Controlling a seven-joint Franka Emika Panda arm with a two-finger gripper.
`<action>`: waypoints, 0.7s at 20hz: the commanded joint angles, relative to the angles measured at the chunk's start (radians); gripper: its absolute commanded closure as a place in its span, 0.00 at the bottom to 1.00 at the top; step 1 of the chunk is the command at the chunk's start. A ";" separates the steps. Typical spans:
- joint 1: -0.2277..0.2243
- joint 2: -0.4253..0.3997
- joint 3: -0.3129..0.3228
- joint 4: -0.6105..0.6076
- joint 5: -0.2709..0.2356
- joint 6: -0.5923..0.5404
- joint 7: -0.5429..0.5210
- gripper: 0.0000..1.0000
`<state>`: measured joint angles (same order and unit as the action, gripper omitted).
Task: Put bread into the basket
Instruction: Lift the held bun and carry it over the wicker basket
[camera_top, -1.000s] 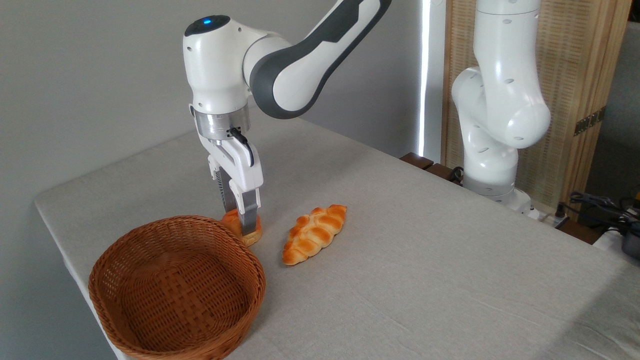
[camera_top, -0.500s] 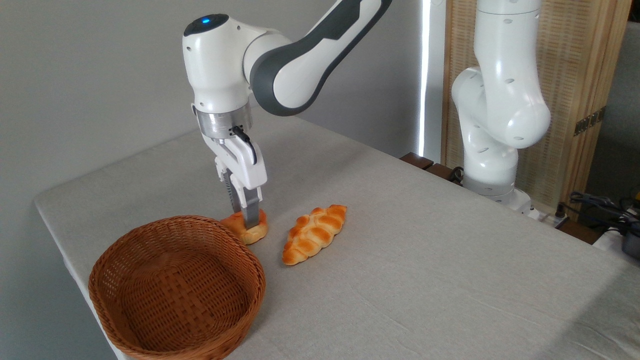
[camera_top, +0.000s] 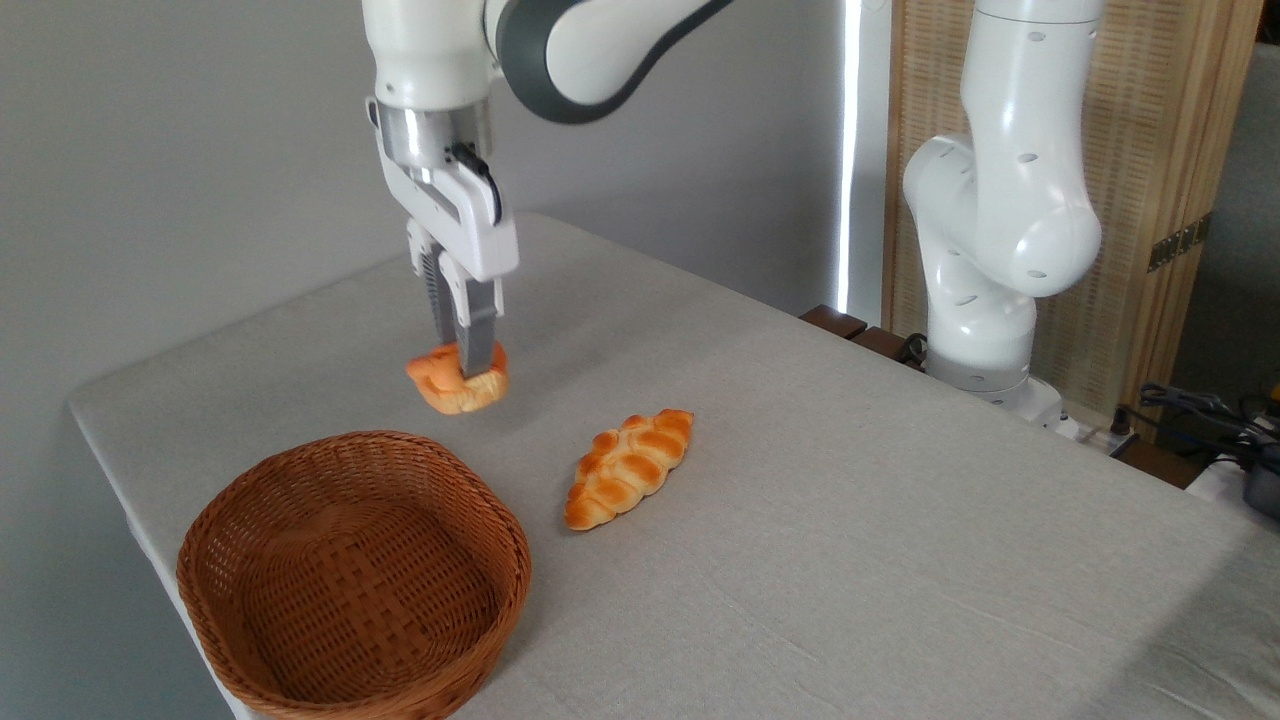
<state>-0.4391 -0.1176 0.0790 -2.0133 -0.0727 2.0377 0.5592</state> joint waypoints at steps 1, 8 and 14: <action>0.014 0.010 0.036 0.041 -0.030 0.079 -0.009 0.55; 0.016 0.073 0.076 0.039 -0.035 0.341 -0.010 0.39; 0.014 0.107 0.076 0.039 -0.029 0.378 -0.010 0.00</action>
<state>-0.4203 -0.0194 0.1492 -1.9824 -0.0875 2.3993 0.5502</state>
